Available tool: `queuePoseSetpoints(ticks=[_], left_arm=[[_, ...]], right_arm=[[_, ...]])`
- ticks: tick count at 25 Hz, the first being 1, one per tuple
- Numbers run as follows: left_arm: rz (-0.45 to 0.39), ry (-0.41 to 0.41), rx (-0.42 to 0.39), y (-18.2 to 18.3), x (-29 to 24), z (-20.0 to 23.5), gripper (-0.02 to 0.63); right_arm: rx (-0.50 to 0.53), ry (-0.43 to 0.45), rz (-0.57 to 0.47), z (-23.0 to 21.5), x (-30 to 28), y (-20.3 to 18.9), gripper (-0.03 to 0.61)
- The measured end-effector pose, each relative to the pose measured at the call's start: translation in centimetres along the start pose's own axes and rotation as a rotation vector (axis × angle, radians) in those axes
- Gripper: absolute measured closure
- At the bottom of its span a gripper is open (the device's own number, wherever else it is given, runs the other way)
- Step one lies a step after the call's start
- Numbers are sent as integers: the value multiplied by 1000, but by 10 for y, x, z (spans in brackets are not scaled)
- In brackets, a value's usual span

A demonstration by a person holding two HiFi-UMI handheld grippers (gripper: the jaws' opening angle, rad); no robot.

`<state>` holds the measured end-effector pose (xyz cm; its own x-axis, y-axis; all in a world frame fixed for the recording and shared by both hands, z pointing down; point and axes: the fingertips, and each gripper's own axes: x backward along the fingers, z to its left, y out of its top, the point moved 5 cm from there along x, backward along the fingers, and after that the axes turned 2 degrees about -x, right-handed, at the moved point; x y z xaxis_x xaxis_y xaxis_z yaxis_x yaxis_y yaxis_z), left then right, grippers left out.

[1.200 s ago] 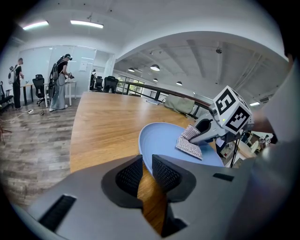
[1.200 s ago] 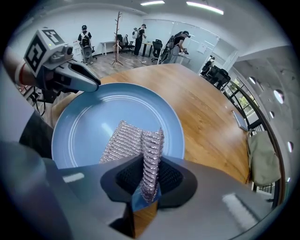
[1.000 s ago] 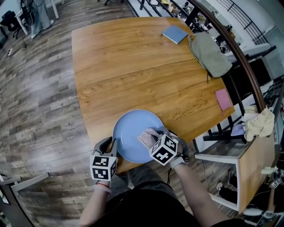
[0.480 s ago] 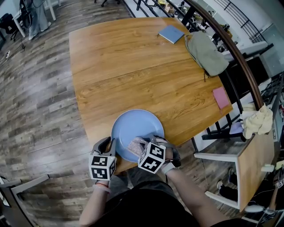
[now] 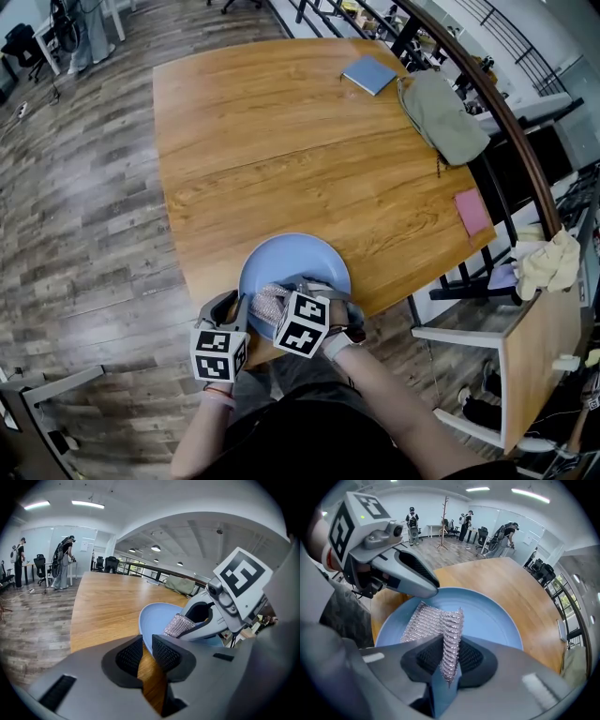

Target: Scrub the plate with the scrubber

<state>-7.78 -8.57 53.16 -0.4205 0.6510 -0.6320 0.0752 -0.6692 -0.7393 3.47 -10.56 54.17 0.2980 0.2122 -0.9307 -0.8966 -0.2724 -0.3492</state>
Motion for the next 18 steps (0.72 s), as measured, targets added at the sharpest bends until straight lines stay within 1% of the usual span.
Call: queuePoseSetpoints(ticks=[7, 10, 18], left_arm=[[5, 2, 7, -2, 1, 0, 555], [-14, 2, 9, 4, 3, -1, 555], [2, 0, 10, -1, 2, 0, 555]], right_arm=[[-91, -35, -24, -38, -2, -2, 497], [-117, -56, -27, -49, 0, -6, 497], [-197, -140, -20, -79, 6, -29, 497]])
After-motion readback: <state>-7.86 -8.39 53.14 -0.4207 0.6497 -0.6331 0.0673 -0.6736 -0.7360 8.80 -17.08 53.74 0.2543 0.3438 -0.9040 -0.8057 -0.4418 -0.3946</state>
